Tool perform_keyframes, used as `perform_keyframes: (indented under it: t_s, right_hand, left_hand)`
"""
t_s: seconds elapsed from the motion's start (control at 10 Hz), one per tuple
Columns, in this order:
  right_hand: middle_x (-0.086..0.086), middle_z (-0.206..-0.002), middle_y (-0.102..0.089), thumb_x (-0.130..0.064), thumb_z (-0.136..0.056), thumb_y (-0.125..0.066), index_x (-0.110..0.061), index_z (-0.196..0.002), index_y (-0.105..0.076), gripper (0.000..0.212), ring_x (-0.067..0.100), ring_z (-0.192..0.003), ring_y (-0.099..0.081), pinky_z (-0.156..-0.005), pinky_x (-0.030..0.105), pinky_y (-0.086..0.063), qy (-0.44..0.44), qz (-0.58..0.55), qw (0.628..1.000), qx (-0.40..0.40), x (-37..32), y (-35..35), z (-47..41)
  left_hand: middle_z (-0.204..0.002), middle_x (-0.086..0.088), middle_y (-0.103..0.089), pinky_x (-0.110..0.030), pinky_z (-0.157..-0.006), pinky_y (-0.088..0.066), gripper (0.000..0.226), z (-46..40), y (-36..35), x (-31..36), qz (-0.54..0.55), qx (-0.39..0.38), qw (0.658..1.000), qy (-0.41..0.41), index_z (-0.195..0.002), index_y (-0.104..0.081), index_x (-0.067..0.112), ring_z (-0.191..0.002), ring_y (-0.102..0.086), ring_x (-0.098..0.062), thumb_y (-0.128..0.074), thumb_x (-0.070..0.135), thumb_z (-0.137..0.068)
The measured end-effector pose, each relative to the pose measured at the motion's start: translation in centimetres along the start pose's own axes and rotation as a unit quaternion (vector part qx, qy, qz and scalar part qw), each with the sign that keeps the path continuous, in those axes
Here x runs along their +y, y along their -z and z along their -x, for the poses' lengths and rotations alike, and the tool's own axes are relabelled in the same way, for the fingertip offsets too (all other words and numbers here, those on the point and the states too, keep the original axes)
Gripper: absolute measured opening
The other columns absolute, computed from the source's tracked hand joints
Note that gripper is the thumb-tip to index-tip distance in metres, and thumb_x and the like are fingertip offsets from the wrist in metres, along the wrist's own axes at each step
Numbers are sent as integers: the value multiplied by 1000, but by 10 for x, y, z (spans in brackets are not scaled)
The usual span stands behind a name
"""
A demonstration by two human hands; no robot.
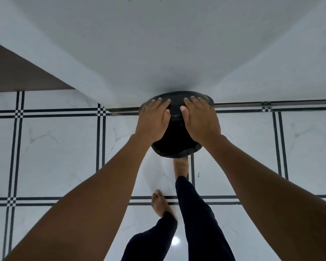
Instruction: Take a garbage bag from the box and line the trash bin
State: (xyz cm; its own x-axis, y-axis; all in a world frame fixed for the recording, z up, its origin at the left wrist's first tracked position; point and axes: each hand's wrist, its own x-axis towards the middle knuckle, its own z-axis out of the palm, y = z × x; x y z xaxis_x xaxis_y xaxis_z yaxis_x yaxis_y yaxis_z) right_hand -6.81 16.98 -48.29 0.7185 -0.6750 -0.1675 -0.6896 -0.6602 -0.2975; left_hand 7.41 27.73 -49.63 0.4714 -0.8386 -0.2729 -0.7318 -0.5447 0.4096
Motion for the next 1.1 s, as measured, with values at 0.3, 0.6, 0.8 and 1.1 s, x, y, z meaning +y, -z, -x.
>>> perform_keyframes:
  t_s: [0.3, 0.6, 0.8, 1.1]
  right_hand:
    - [13, -163, -36, -41, -109, -31, -16, -157, -36, 54, 35, -153, -28, -122, 51, -30, 7, 40, 993, -115, 22, -85, 25]
    - [12, -167, -27, -42, -107, -36, -20, -160, -28, 58, 35, -156, -20, -123, 53, -26, 4, 78, 985, -157, 31, -157, 39]
    - [15, -167, -27, -40, -106, -42, -18, -159, -31, 59, 38, -155, -21, -122, 56, -26, 4, 96, 984, -149, 36, -177, 44]
    - [13, -169, -21, -40, -108, -37, -19, -162, -23, 60, 35, -157, -15, -124, 53, -22, 5, 82, 989, -123, 15, -120, 38]
  left_hand:
    - [-163, -11, -30, -49, -124, -20, 52, 21, -91, -30, -71, -47, 996, 10, -154, -35, 23, -153, -21, -31, -26, 40, -106]
    - [-166, -14, -20, -51, -124, -19, 55, 24, -155, -57, -127, -83, 988, -3, -155, -30, 24, -154, -13, -35, -33, 46, -105]
    - [-166, -17, -18, -53, -123, -22, 58, 28, -175, -62, -143, -61, 988, -10, -156, -29, 23, -154, -13, -38, -42, 43, -103]
    - [-168, -15, -13, -51, -124, -17, 63, 26, -110, -40, -115, -44, 992, -24, -159, -23, 23, -155, -10, -36, -38, 48, -104]
